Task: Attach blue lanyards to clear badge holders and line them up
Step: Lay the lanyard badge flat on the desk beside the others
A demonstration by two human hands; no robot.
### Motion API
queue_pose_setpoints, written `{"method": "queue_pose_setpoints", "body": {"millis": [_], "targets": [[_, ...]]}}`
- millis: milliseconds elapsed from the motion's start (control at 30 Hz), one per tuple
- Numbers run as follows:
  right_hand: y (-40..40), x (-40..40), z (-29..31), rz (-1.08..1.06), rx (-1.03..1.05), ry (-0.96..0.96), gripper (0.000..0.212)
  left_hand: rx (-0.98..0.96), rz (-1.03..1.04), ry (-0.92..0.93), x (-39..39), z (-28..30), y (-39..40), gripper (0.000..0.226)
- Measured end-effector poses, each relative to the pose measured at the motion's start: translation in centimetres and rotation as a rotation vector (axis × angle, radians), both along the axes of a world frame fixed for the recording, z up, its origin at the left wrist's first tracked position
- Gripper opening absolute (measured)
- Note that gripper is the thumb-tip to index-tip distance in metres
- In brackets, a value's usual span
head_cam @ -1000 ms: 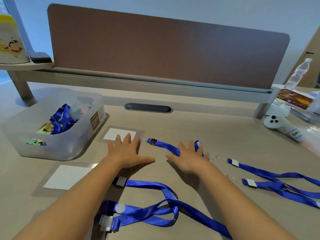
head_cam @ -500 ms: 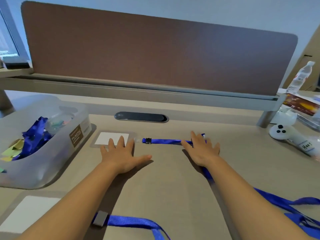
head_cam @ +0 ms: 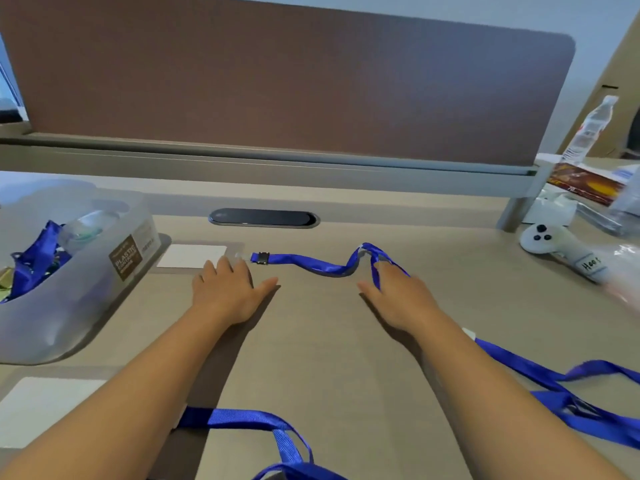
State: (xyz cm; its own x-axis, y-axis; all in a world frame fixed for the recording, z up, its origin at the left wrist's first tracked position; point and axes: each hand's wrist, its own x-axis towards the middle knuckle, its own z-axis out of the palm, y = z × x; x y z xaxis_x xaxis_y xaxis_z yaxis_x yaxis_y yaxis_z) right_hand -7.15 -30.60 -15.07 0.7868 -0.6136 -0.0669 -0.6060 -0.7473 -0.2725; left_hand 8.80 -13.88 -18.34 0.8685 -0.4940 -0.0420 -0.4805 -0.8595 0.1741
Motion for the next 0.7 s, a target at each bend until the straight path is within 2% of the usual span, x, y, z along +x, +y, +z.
{"method": "queue_pose_setpoints", "body": {"millis": [100,167,233,333,433,500,700], "targets": [[-2.3,-0.5,0.6,-0.101,-0.151,0.138,0.034,0.015,0.020,0.023,0.0,0.1,-0.1,0.069],[-2.7,-0.3,0.5,-0.165,-0.246,0.234,0.052,0.013,0.021,0.011,-0.1,0.3,-0.3,0.066],[-2.1,0.4,0.6,-0.138,-0.279,0.174,0.049,-0.004,0.014,-0.023,-0.4,0.5,-0.5,0.062],[-0.3,2.1,0.2,0.037,-0.168,0.019,0.048,-0.032,-0.008,-0.048,-0.9,0.6,-0.5,0.057],[0.9,3.2,-1.1,0.155,0.012,0.095,0.054,0.003,-0.016,-0.026,-0.9,0.4,-0.1,0.059],[0.9,3.3,-1.6,0.161,0.025,0.126,0.052,0.033,0.006,0.000,-0.5,0.4,0.1,0.060],[-0.8,4.0,-1.0,0.200,0.024,0.006,0.050,0.102,0.055,-0.031,0.4,0.7,0.3,0.056]]}}
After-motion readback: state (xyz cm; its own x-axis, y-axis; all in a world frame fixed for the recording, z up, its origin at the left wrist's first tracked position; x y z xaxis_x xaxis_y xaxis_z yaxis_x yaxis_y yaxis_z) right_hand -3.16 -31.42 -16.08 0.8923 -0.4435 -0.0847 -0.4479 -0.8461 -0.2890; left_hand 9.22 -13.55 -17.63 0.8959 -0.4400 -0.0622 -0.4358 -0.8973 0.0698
